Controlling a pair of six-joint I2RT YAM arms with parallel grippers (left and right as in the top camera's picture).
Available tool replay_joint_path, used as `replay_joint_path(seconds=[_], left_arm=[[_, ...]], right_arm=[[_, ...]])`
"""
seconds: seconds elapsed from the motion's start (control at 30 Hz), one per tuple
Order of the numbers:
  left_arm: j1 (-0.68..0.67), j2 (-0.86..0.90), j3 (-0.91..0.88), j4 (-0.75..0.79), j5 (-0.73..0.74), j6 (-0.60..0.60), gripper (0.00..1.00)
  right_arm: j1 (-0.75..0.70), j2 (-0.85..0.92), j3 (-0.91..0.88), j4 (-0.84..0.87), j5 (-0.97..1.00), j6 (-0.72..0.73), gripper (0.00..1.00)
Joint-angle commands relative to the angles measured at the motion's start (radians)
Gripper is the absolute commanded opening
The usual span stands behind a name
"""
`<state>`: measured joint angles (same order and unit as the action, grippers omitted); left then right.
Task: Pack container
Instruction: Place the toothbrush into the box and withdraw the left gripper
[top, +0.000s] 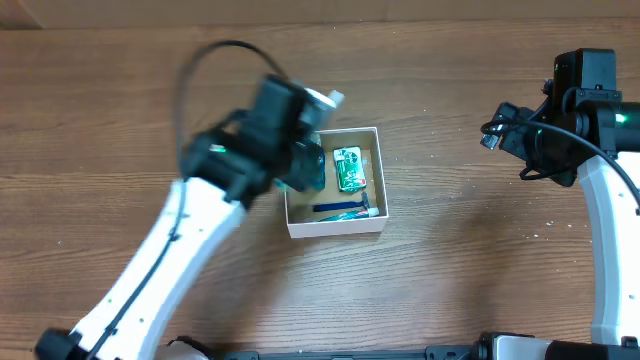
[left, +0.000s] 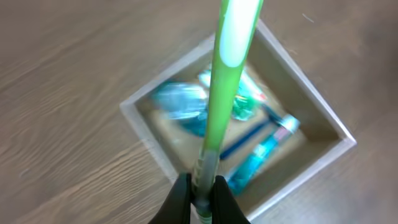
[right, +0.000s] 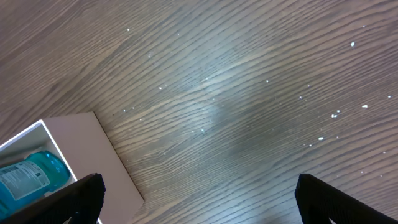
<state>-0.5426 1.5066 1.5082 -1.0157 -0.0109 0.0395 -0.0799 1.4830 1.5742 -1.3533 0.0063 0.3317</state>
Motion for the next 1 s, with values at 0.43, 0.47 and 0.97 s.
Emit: replay_joint_path(seconds=[0.43,0.47,0.97], left_arm=[[-0.137,0.333,-0.004,0.041,-0.051,0.098,0.09],[-0.137,0.331,-0.003,0.037,-0.051,0.098,0.12],[-0.138,0.056,0.008,-0.17,-0.077,-0.099,0.61]], right_arm=[[-0.005,-0.017,-0.002,0.008,-0.002,-0.007,1.0],[-0.005,-0.017,-0.002,0.008,-0.002,-0.007,1.0],[-0.005,-0.016,-0.002,0.008,-0.022,-0.014,1.0]])
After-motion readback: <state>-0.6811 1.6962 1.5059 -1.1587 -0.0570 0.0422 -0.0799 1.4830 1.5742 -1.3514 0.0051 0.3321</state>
